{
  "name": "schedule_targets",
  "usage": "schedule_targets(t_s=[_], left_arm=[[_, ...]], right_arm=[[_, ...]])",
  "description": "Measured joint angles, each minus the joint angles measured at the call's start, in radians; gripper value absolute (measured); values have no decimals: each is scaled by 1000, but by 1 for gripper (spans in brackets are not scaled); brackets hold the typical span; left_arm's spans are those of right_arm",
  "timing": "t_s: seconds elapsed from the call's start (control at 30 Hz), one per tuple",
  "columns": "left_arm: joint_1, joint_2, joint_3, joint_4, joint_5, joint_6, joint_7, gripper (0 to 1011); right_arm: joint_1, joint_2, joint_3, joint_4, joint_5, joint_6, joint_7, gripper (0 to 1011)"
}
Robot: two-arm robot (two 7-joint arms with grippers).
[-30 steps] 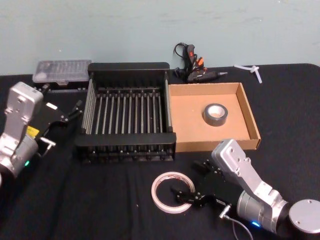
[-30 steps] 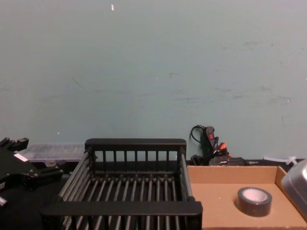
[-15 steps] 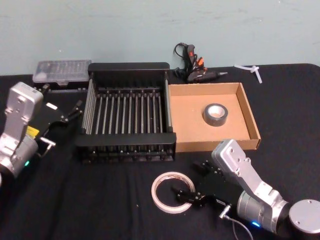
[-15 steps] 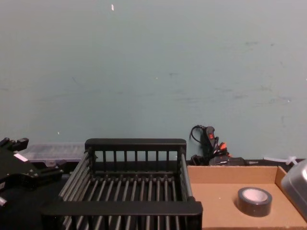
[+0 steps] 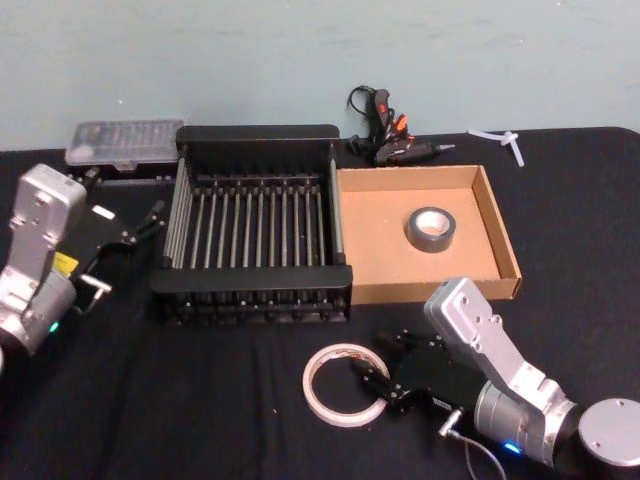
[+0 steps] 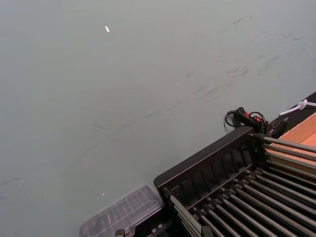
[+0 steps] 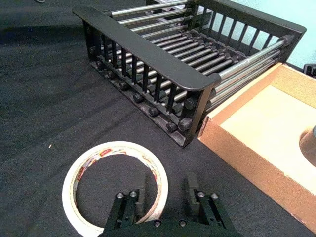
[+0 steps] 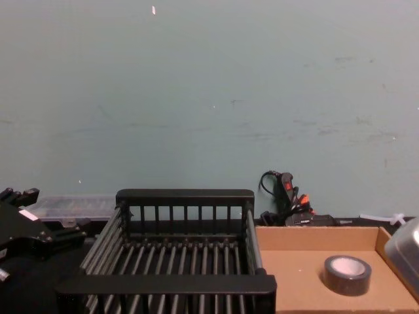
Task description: Pick up the white tape and place it into the black box , Pick up the silver tape and place it into the brown box.
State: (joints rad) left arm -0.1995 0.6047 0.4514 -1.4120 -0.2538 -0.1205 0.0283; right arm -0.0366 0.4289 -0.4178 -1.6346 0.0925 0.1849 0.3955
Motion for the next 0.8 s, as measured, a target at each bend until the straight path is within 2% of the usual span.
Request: schedule_targets(t_s=[0.1, 0.13, 0.23, 0.27, 0.4, 0.53, 0.8], left_arm=[[0, 0, 0, 0, 0, 0, 0, 1001], [0, 0, 0, 0, 0, 0, 0, 1001], [0, 0, 0, 0, 0, 0, 0, 1001], [0, 0, 0, 0, 0, 0, 0, 1001], [0, 0, 0, 0, 0, 0, 0, 1001], [0, 0, 0, 0, 0, 0, 0, 1001], [0, 0, 0, 0, 0, 0, 0, 1001]], right_arm=[[0, 0, 0, 0, 0, 0, 0, 453], [0, 0, 0, 0, 1, 0, 0, 392], [0, 0, 0, 0, 1, 0, 0, 334], [0, 0, 0, 0, 1, 0, 0, 268], [0, 0, 0, 0, 1, 0, 0, 135], [0, 0, 0, 0, 1, 0, 0, 80], [-1, 0, 3, 1, 6, -2, 2, 68]])
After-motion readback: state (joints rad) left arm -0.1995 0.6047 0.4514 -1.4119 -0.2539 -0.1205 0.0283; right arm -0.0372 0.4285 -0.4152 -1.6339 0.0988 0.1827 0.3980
